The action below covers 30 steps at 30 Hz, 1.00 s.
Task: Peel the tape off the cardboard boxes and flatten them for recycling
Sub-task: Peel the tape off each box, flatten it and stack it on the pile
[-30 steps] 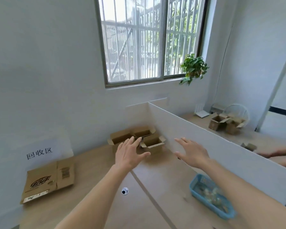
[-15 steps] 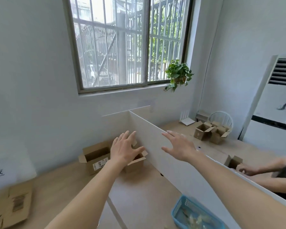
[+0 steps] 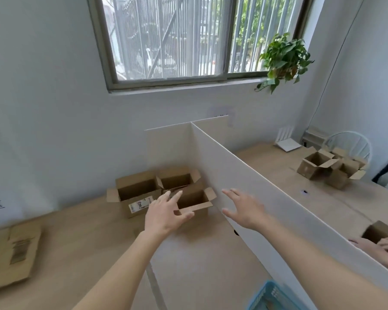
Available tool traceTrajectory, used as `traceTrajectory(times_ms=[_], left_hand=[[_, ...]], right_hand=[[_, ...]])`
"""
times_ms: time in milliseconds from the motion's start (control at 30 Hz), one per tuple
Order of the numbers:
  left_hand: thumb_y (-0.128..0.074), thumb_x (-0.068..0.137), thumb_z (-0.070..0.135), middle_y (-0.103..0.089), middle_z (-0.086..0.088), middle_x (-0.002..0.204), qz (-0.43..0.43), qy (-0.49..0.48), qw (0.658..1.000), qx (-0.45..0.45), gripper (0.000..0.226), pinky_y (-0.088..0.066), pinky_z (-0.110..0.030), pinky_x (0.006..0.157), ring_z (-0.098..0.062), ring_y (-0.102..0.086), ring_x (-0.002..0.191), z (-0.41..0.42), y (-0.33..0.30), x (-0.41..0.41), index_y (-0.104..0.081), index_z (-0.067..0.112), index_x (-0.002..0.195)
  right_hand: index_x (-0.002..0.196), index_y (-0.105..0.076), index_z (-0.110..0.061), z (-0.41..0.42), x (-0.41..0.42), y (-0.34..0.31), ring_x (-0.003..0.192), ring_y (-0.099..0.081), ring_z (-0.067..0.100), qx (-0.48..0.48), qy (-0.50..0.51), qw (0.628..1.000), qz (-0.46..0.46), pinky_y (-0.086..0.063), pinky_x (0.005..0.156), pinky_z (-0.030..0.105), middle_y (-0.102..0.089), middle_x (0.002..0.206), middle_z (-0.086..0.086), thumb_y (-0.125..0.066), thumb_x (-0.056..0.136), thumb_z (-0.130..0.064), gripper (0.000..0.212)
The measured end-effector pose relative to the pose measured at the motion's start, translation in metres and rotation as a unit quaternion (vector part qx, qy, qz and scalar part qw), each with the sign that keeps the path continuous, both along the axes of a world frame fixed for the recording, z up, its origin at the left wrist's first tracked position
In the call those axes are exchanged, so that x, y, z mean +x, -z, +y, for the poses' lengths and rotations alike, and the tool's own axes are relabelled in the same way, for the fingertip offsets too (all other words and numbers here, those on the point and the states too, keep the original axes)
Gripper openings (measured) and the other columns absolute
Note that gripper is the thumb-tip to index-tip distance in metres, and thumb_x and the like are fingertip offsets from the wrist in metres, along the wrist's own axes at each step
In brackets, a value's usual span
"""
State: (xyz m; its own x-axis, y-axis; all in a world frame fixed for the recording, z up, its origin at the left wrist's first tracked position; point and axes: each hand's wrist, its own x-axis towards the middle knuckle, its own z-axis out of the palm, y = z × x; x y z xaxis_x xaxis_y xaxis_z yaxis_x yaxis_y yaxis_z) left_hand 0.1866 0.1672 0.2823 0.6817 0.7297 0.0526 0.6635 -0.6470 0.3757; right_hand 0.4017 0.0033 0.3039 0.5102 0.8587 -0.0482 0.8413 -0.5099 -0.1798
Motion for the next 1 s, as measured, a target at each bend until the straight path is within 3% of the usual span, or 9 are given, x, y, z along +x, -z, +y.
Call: traceTrajectory(times_ms=[167,333,500,633,733,867,1000], left_hand=[[-0.051,0.081,0.084,-0.031,-0.001,0.164,0.046,-0.047,0.995,-0.07,0.088,-0.033,-0.043,0.119,-0.026,-0.032,0.149,0.033,0.084,0.039,-0.023,0.049,0.157],[-0.055,0.081,0.081,-0.033,-0.004,0.164,0.061,-0.08,0.987,-0.122,0.091,-0.037,-0.041,0.116,-0.026,-0.037,0.147,0.071,0.165,0.078,-0.015,0.05,0.158],[-0.04,0.08,0.087,-0.035,-0.006,0.162,0.051,-0.117,0.98,-0.154,0.091,-0.039,-0.043,0.115,-0.027,-0.038,0.147,0.113,0.237,0.118,-0.011,0.049,0.158],[-0.029,0.079,0.09,-0.056,-0.009,0.142,0.019,-0.144,0.973,-0.182,0.091,-0.047,-0.04,0.098,-0.028,-0.055,0.128,0.141,0.277,0.14,-0.007,0.05,0.158],[-0.04,0.089,0.08,-0.059,-0.009,0.139,-0.017,-0.15,0.97,-0.191,0.082,-0.044,-0.037,0.09,-0.027,-0.058,0.124,0.152,0.3,0.152,-0.005,0.051,0.157],[-0.06,0.094,0.058,-0.044,-0.001,0.156,-0.071,-0.136,0.966,-0.207,0.082,-0.04,-0.037,0.105,-0.025,-0.045,0.14,0.152,0.308,0.16,-0.013,0.042,0.16],[-0.067,0.095,0.043,-0.033,0.004,0.164,-0.136,-0.167,0.948,-0.234,0.084,-0.029,-0.038,0.117,-0.023,-0.031,0.149,0.14,0.298,0.158,-0.015,0.035,0.161]], right_hand=[[0.157,-0.023,-0.039,0.053,0.054,0.095,0.141,-0.043,0.023,-0.015,-0.008,0.996,0.088,-0.042,0.111,0.042,-0.036,0.16,-0.005,-0.052,0.097,-0.058,0.069],[0.159,-0.01,-0.044,0.103,0.096,0.186,0.146,-0.037,0.022,-0.046,-0.008,0.99,0.131,-0.044,0.109,0.043,-0.024,0.166,-0.007,-0.048,0.096,-0.065,0.076],[0.159,-0.012,-0.043,0.162,0.134,0.25,0.149,-0.032,0.018,-0.004,0.007,0.983,0.185,-0.04,0.11,0.043,-0.023,0.166,-0.011,-0.044,0.094,-0.072,0.078],[0.159,-0.013,-0.045,0.193,0.155,0.294,0.146,-0.036,0.019,0.016,0.009,0.976,0.216,-0.042,0.106,0.043,-0.031,0.162,-0.008,-0.04,0.097,-0.069,0.072],[0.157,-0.014,-0.047,0.2,0.159,0.321,0.144,-0.037,0.015,0.047,0.001,0.964,0.262,-0.041,0.107,0.04,-0.033,0.161,-0.012,-0.046,0.097,-0.064,0.07],[0.157,-0.018,-0.047,0.203,0.154,0.333,0.145,-0.036,0.013,0.094,0.003,0.947,0.306,-0.037,0.115,0.038,-0.035,0.16,-0.013,-0.056,0.098,-0.053,0.07],[0.157,-0.017,-0.045,0.194,0.141,0.322,0.146,-0.034,0.013,0.1,0.002,0.942,0.32,-0.035,0.117,0.039,-0.033,0.161,-0.011,-0.059,0.097,-0.051,0.073]])
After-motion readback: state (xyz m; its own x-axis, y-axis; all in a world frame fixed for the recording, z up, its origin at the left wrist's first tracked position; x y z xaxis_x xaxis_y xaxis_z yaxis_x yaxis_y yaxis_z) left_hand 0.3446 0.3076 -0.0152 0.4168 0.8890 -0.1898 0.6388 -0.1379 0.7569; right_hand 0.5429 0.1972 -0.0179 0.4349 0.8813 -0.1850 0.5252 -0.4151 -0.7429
